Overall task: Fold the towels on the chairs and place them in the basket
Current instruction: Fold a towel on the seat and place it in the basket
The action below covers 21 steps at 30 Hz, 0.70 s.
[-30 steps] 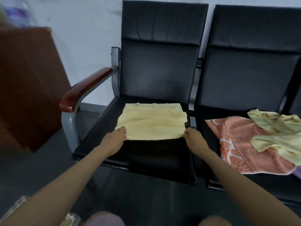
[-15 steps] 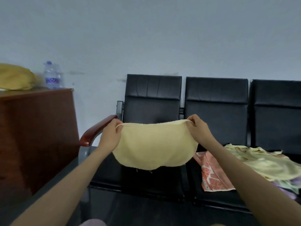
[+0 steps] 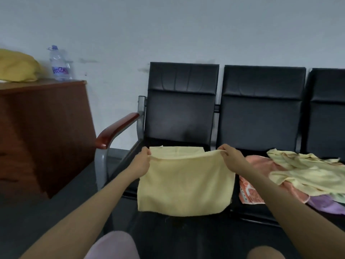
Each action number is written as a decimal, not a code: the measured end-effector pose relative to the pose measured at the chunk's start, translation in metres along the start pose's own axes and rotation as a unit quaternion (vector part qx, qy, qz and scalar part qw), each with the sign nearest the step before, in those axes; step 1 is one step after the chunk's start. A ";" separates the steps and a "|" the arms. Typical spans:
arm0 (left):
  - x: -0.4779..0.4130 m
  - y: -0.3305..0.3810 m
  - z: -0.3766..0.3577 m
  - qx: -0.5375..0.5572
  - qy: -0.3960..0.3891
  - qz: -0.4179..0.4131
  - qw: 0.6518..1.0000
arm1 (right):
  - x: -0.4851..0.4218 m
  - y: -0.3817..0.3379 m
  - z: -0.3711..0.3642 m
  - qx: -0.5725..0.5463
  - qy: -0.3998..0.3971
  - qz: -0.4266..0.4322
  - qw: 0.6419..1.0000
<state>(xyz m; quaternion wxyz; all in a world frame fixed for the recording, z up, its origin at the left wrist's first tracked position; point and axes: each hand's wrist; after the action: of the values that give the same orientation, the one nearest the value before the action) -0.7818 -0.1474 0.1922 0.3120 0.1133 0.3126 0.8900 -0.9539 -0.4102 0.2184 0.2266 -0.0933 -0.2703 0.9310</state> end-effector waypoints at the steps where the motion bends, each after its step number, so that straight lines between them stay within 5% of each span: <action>1: -0.008 -0.003 -0.005 0.020 -0.004 0.009 1.000 | -0.007 0.005 -0.005 0.005 -0.004 -0.005 1.000; 13: -0.219 -0.013 0.026 0.002 0.054 -0.002 0.999 | -0.216 0.032 -0.003 0.010 -0.059 0.000 0.998; 21: -0.336 -0.102 -0.044 -0.063 0.014 0.059 0.996 | -0.345 0.089 -0.095 0.062 -0.124 -0.006 0.990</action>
<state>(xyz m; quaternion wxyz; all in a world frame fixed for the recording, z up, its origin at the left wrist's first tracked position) -0.4879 -0.3168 0.0923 0.2610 0.0992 0.2531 0.9263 -0.6557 -0.5962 0.1075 0.2020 0.0382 -0.2388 0.9491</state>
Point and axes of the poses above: each hand's wrist, its own x-axis away from the middle knuckle, its own z-axis out of the back of the hand, y = z × x, and after that the axes turned 12 degrees about -y, right-handed
